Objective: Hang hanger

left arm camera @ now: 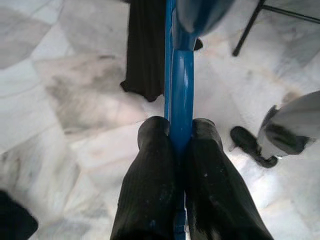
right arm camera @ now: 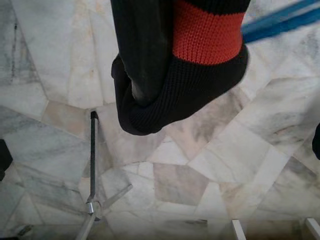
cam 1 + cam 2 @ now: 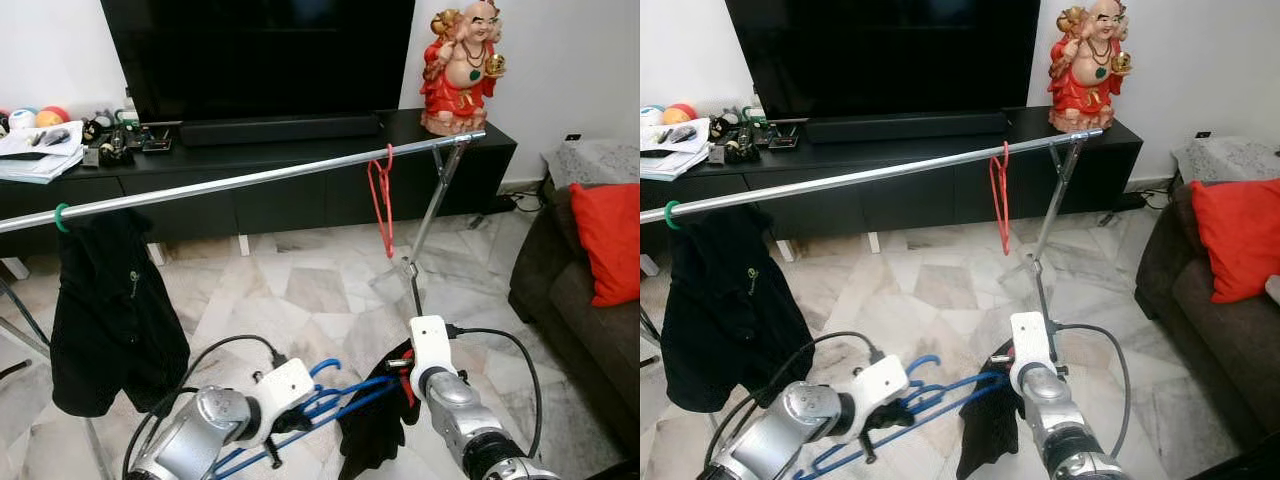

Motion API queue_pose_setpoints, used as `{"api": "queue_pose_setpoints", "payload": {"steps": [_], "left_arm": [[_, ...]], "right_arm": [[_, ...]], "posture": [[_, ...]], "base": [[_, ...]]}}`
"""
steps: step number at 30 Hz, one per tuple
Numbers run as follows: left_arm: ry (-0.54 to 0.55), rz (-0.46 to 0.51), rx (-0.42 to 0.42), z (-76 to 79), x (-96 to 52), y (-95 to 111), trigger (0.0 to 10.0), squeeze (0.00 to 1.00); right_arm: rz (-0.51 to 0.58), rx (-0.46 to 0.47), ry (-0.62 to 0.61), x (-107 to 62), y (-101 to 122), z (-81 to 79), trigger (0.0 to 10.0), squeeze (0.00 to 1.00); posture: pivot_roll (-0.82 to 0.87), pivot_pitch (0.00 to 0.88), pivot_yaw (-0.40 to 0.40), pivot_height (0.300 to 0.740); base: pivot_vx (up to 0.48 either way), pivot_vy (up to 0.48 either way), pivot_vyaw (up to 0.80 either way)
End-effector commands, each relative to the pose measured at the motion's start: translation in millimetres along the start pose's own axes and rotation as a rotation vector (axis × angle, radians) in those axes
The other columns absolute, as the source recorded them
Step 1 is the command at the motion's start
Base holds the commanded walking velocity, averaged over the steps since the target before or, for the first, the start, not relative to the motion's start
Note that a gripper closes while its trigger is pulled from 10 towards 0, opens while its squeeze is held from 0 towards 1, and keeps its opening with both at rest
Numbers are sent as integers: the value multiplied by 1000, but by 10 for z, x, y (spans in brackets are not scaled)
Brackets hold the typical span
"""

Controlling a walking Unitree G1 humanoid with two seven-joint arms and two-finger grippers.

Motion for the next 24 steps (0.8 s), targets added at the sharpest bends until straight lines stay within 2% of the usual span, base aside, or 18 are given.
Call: {"api": "queue_pose_setpoints", "payload": {"steps": [1, 5, 8, 10, 11, 12, 14, 24], "left_arm": [[36, -4, -5, -90, -8, 23, 10000, 0], [127, 34, -48, -225, 4, 111, 10000, 0], [133, 59, -61, -232, 10, 156, 10000, 0], [77, 117, -66, -141, 15, 257, 10000, 0], [20, 152, -61, -47, 9, 317, 10000, 0], [20, 152, -61, -47, 9, 317, 10000, 0], [-42, 177, -57, 59, 0, 360, 10000, 0], [-75, 232, -79, 88, -59, 456, 10000, 0]], "right_arm": [[20, 22, -1, 11, 102, -17, 10000, 0], [21, 19, -2, 11, 108, -13, 10000, 0], [19, 17, 1, 11, 101, -17, 10000, 0], [14, 16, 5, 10, 84, -24, 10000, 0], [12, 16, 7, 9, 74, -28, 10000, 0], [12, 16, 7, 9, 74, -28, 10000, 0], [9, 16, 8, 9, 63, -33, 10000, 0], [-1, 20, 4, 9, 45, -19, 10000, 0]], "posture": [[0, 0, -16, 740], [0, 0, -18, 740], [0, 0, -19, 740], [-2, 0, -20, 740], [-2, 0, -21, 740], [-2, 0, -21, 740], [-2, 0, -22, 740], [5, 0, -28, 740]], "base": [[0, 0, 0], [0, 0, 0], [0, 0, 0], [0, 0, 0], [0, 0, 0], [0, 0, 0], [0, 0, 0], [0, 0, 0]]}}
Point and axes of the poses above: a point about 5 cm out from each wrist's last joint towards the gripper, its own x axis pointing out of the wrist towards the gripper, its own y axis along the axis of the wrist's last joint, z = x × y, the point moved 5 cm from there along x, pointing out of the wrist towards the gripper, and after that the axes turned 14 degrees about x, right-handed, at the moved point
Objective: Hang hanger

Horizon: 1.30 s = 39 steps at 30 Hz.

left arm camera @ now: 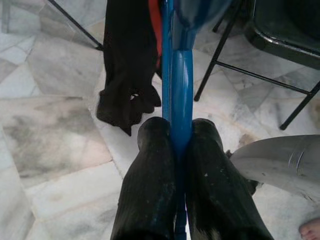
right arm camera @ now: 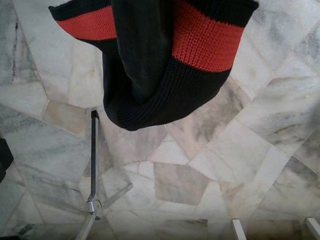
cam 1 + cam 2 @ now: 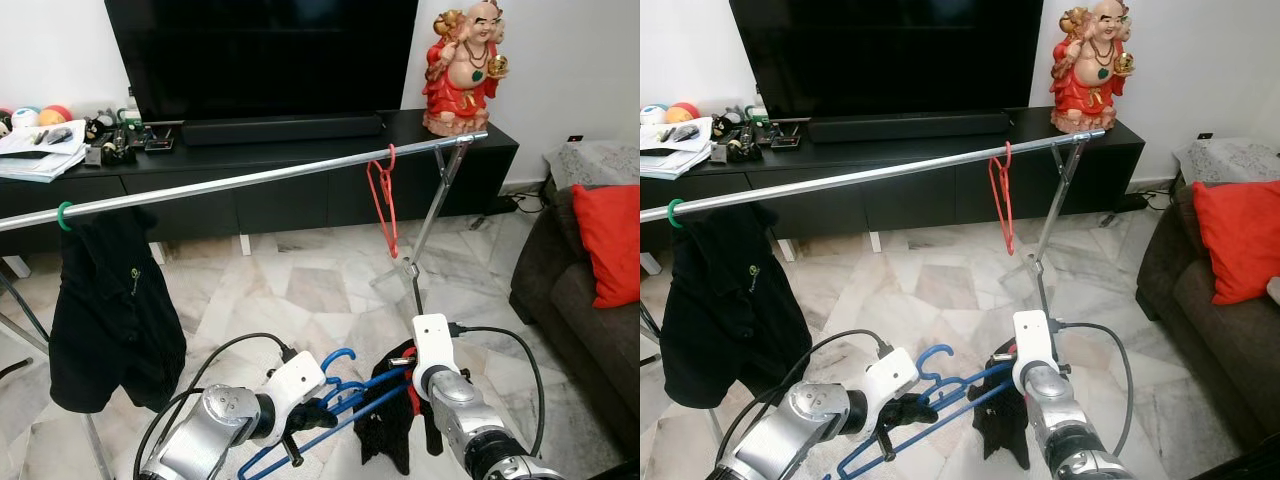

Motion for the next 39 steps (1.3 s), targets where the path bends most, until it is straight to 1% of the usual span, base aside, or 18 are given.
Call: {"api": "queue_pose_setpoints", "payload": {"steps": [1, 2, 3, 4, 5, 8, 11, 13, 17, 39], "left_arm": [[25, 12, 8, -47, -30, 49, 10000, 0], [44, -16, 13, -79, -28, 1, 10000, 0], [44, -16, 13, -79, -28, 1, 10000, 0], [59, -57, 29, -107, -30, -70, 10000, 0], [61, -79, 40, -114, -37, -112, 10000, 0], [78, -90, 32, -142, -56, -134, 10000, 0], [104, -119, 48, -194, -76, -176, 10000, 0], [125, -131, 45, -228, -81, -199, 10000, 0], [164, -115, 34, -284, -75, -173, 10000, 0], [164, -115, 34, -284, -75, -173, 10000, 0]], "right_arm": [[0, 18, -1, 7, 37, -8, 10000, 0], [0, 19, -1, 7, 39, -9, 10000, 0], [0, 19, -1, 7, 39, -9, 10000, 0], [2, 21, -2, 7, 45, -9, 10000, 0], [3, 22, -2, 8, 51, -8, 10000, 0], [5, 20, -5, 7, 55, 1, 10000, 0], [7, 18, -7, 8, 60, 8, 10000, 0], [7, 17, -7, 8, 63, 7, 10000, 0], [8, 14, 1, 9, 72, -14, 10000, 0], [8, 14, 1, 9, 72, -14, 10000, 0]], "posture": [[4, 0, -28, 740], [3, 0, -28, 740], [3, 0, -28, 740], [3, 0, -29, 740], [2, 0, -27, 740], [4, 0, -28, 740], [5, 0, -29, 740], [5, 0, -30, 740], [7, 0, -31, 740], [7, 0, -31, 740]], "base": [[0, 0, 0], [0, 0, 0], [0, 0, 0], [0, 0, 0], [0, 0, 0], [0, 0, 0], [0, 0, 0], [0, 0, 0], [0, 0, 0], [0, 0, 0]]}}
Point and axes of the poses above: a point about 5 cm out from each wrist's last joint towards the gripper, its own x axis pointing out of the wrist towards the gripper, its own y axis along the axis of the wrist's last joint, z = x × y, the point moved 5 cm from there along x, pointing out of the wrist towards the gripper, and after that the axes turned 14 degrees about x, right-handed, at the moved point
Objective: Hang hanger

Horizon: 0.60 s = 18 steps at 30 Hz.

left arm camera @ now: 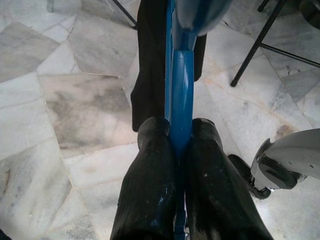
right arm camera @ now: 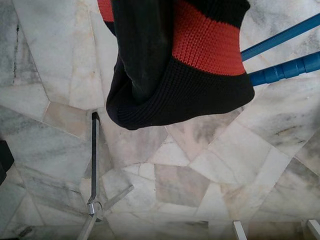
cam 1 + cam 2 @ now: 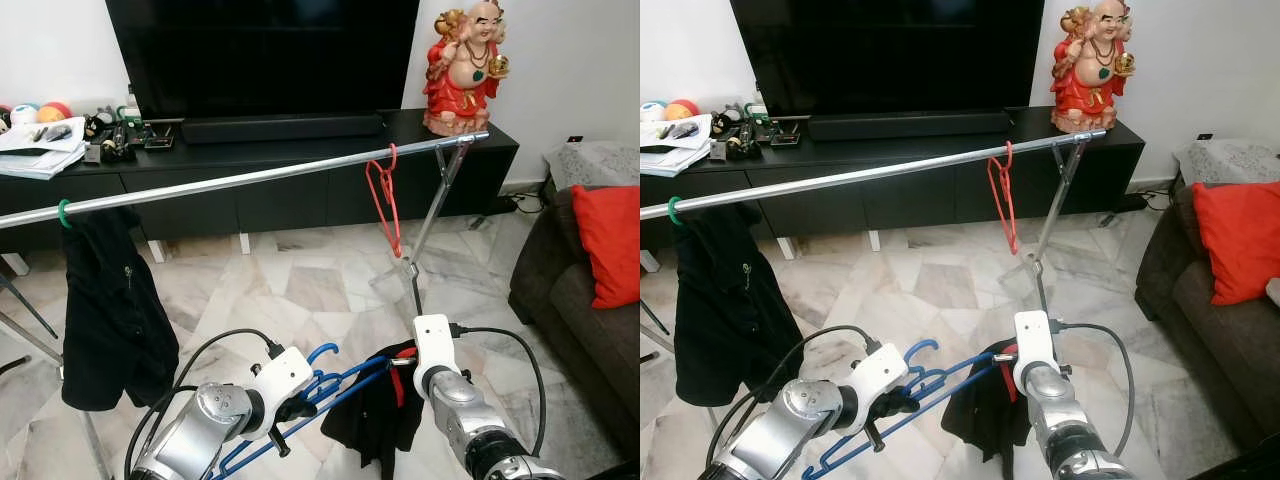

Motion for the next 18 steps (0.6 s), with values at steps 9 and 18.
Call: {"api": "queue_pose_setpoints", "payload": {"steps": [9, 18], "left_arm": [[40, 7, 14, -107, -11, 41, 10000, 0], [240, 91, -50, -339, 67, 248, 10000, 0]], "right_arm": [[8, 9, 11, 10, 73, -39, 10000, 0], [4, -77, 64, 9, 81, -160, 10000, 0]], "posture": [[5, 0, -31, 740], [0, 0, -44, 740]], "base": [[0, 0, 0], [0, 0, 0]]}}
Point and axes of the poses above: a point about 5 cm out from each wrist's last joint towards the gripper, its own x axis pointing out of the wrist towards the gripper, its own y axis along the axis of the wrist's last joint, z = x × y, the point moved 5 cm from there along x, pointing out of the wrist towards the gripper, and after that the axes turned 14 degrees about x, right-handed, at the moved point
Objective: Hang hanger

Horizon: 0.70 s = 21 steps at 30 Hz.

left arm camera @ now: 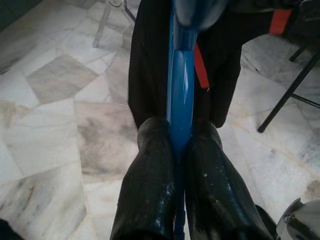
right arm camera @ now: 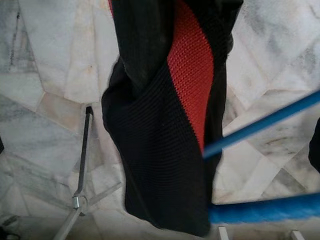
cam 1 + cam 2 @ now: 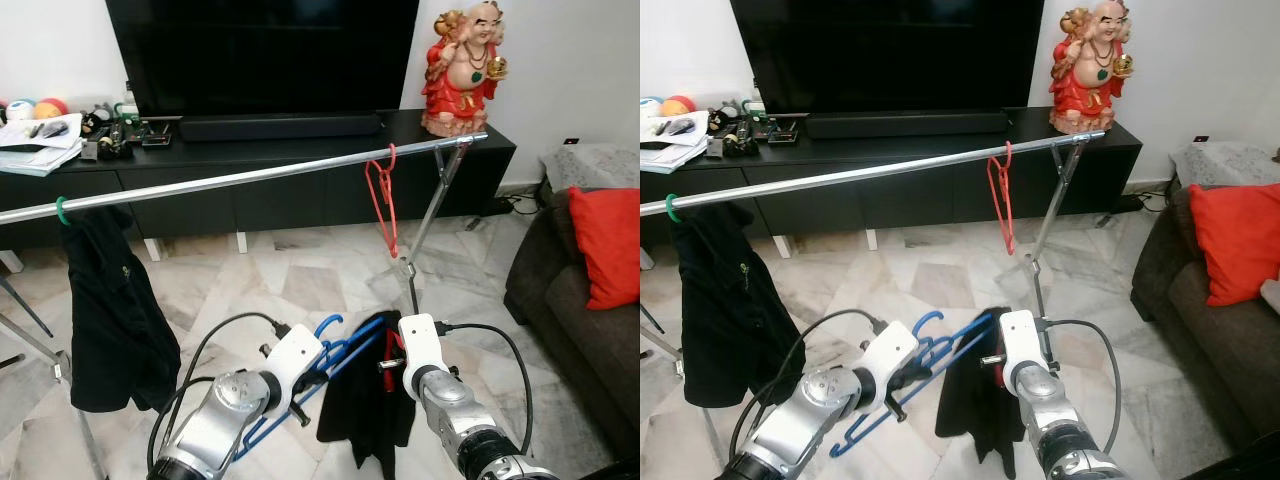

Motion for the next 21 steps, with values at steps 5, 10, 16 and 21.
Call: {"api": "queue_pose_setpoints", "payload": {"steps": [5, 10, 16, 21], "left_arm": [[-80, 61, -21, 120, -7, 71, 10000, 0], [-239, 66, -4, 374, -69, 44, 10000, 0], [-289, 67, -12, 424, -98, 26, 10000, 0], [-304, 45, -1, 412, -135, -46, 10000, 0]], "right_arm": [[20, -29, 29, 7, 106, -54, 10000, 0], [38, -57, 69, 7, 156, -123, 10000, 0], [52, -113, 106, 2, 209, -165, 10000, 0], [76, -177, 67, -2, 315, -39, 10000, 0]], "posture": [[1, 0, -43, 740], [0, 0, -42, 740], [-2, 0, -43, 740], [-4, 0, -45, 740]], "base": [[0, 0, 0], [0, 0, 0], [0, 0, 0], [0, 0, 0]]}}
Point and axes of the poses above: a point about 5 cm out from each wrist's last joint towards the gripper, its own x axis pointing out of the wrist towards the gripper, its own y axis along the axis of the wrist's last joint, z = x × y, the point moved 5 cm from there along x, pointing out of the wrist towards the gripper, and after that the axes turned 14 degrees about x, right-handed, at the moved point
